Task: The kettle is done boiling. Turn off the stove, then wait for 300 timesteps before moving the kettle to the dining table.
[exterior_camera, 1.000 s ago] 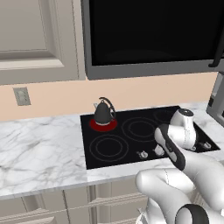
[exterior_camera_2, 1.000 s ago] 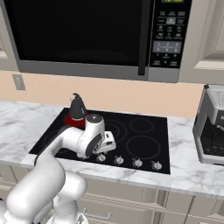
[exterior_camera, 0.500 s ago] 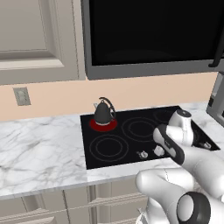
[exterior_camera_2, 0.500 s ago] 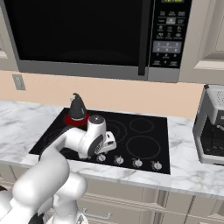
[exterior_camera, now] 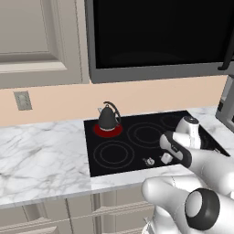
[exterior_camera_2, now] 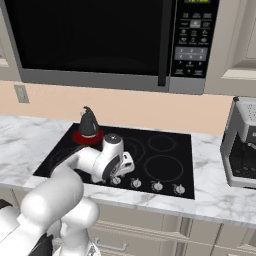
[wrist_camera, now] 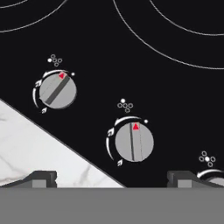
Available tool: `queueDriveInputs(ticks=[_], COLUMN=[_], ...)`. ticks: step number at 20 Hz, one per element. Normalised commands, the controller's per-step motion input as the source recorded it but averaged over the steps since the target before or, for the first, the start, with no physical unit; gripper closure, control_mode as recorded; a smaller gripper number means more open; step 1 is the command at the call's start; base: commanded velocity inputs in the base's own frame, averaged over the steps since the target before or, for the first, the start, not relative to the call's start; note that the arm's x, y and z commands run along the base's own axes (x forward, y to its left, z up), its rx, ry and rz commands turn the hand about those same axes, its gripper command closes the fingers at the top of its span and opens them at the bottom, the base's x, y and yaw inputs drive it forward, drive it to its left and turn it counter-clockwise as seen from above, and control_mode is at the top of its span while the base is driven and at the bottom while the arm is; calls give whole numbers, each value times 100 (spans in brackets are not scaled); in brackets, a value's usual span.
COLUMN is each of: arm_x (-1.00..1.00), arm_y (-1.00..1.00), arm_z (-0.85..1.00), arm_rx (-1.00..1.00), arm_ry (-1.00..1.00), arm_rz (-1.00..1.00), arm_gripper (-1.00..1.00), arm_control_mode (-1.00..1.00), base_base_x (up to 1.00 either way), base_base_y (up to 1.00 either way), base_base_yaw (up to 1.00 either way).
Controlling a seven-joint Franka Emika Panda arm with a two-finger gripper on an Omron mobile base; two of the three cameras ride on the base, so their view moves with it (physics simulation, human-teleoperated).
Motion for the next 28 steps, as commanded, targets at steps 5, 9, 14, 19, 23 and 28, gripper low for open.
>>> queueDriveInputs(ticks=[5,9,14,19,23,28], arm_x=[4,13,17,15,15,12], arm_y=[-3,0,0,0,0,0], arm_z=[-14,-13,-9,-7,-12,-14], arm_rx=[0,0,0,0,0,0], arm_ry=[0,0,0,0,0,0], arm_rz=[0,0,0,0,0,0], arm_gripper=[-100,-100,-100,-100,-100,-100], arm_control_mode=[-100,-100,-100,-100,-100,-100], base_base_x=[0,0,0,0,0,0], base_base_y=[0,0,0,0,0,0], base_base_yaw=[0,0,0,0,0,0])
